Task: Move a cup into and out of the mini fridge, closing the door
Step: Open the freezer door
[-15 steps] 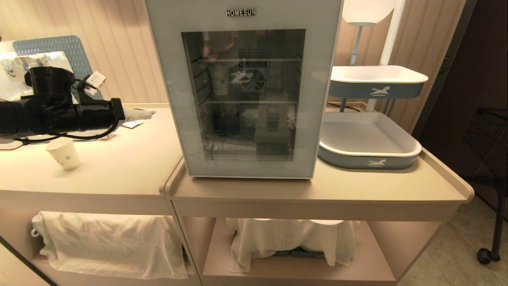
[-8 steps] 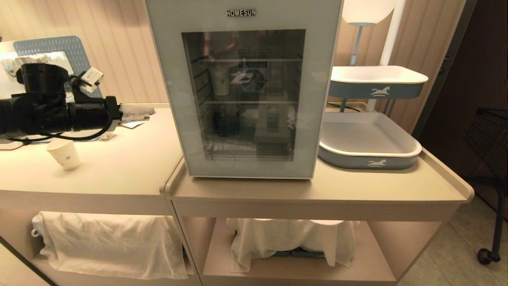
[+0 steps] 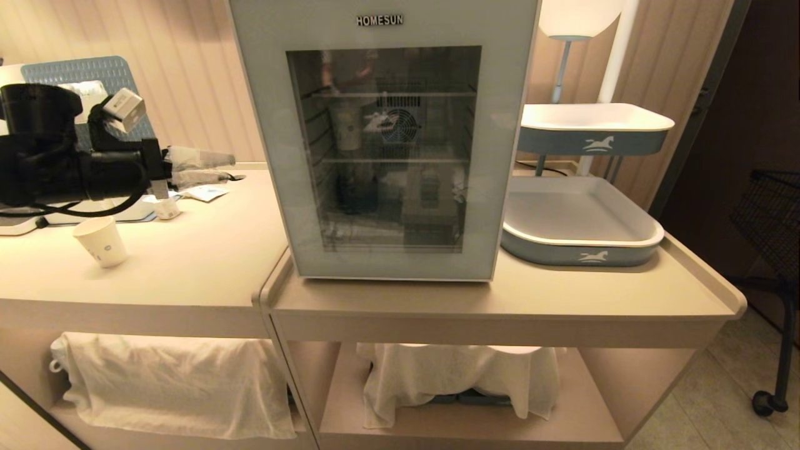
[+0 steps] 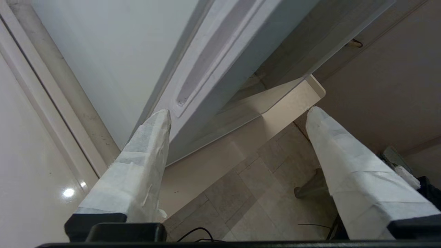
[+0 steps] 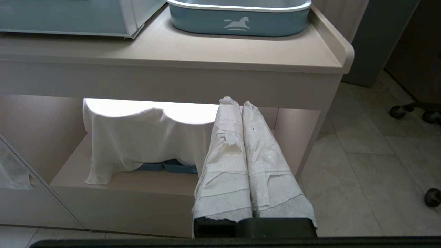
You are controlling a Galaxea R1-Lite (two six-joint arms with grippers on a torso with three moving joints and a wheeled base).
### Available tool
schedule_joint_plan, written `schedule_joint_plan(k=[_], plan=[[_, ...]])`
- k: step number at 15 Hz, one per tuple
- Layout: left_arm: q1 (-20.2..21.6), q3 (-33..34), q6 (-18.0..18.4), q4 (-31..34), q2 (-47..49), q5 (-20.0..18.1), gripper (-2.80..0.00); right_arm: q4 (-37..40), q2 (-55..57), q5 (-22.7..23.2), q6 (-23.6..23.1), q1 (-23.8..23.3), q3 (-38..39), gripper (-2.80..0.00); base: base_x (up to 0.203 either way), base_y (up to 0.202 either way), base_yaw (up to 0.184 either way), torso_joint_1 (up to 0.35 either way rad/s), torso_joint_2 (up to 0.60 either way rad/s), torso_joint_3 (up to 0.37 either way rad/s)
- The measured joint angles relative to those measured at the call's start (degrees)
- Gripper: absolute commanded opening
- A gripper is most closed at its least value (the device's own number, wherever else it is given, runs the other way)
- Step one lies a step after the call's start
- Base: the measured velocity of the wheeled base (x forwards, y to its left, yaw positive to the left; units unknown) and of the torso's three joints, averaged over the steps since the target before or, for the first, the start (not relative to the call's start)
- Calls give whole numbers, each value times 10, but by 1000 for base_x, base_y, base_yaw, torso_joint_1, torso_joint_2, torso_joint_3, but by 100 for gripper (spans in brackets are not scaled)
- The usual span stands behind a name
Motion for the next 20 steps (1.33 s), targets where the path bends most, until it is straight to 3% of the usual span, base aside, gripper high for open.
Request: schedule_joint_plan(k=[3,7,11,15,20], plan=[[-18,-3,14,-3,-9,0,0,0,0,0,0,0,0,-280,0,0,0,0,0,0],[-33,-20,82,8,-15,2,0,0,0,0,0,0,0,-280,0,0,0,0,0,0],[-35,-66,96,34,-15,4,0,0,0,0,0,0,0,-280,0,0,0,0,0,0],[-32,-85,152,38,-12,18,0,0,0,0,0,0,0,-280,0,0,0,0,0,0],[-33,-101,179,41,6,30,0,0,0,0,0,0,0,-280,0,0,0,0,0,0]])
